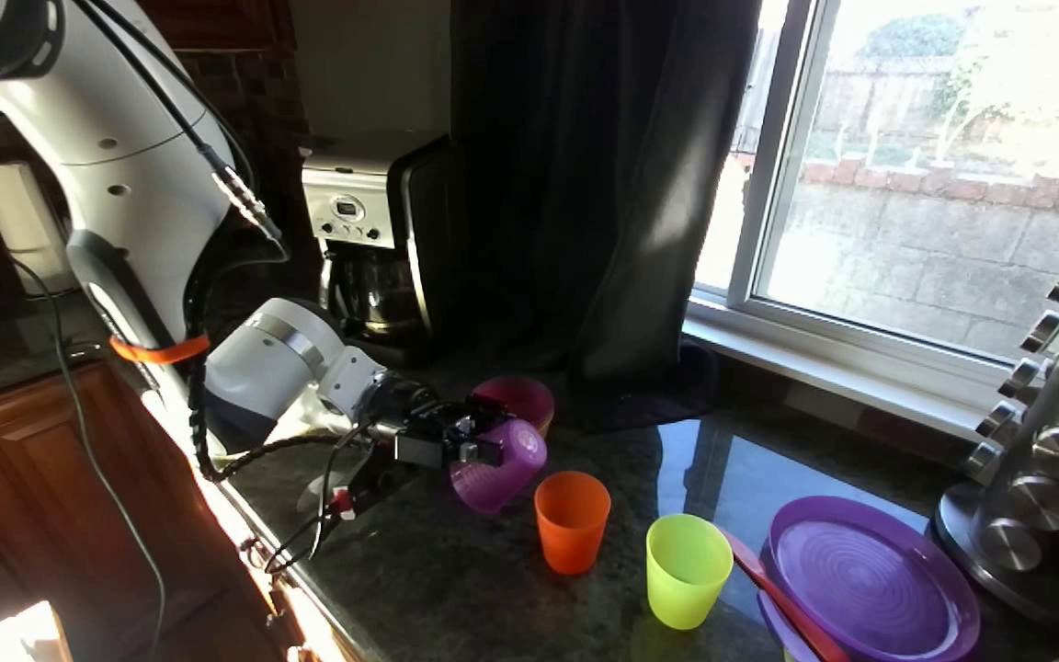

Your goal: Place the purple cup upside down.

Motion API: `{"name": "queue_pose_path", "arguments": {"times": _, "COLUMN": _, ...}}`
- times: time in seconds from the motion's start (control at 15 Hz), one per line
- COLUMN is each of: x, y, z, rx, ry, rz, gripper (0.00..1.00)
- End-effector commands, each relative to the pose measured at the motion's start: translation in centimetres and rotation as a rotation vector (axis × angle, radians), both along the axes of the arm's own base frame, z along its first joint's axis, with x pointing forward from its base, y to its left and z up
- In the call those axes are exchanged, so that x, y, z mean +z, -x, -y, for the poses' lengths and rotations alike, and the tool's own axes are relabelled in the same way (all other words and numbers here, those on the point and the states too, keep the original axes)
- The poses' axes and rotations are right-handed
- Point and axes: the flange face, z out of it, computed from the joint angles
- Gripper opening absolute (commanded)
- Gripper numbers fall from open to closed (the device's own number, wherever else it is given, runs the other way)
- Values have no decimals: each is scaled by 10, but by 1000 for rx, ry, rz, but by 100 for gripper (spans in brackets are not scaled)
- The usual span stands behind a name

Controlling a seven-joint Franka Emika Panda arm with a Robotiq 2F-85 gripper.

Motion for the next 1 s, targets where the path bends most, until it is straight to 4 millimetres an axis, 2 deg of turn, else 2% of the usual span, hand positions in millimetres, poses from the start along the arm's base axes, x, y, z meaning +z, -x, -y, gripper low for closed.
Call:
{"name": "queue_pose_path", "arguments": {"times": 0.0, "x": -9, "y": -6, "z": 5, "rx": 14, "ry": -32, "rz": -1, "gripper": 43}}
{"name": "queue_pose_path", "arguments": {"times": 0.73, "x": -14, "y": -12, "z": 4, "rx": 8, "ry": -37, "rz": -19, "gripper": 43}}
{"name": "queue_pose_path", "arguments": {"times": 0.8, "x": -14, "y": -12, "z": 5, "rx": 6, "ry": -38, "rz": -21, "gripper": 87}}
{"name": "queue_pose_path", "arguments": {"times": 0.93, "x": -14, "y": -13, "z": 6, "rx": 5, "ry": -39, "rz": -22, "gripper": 98}}
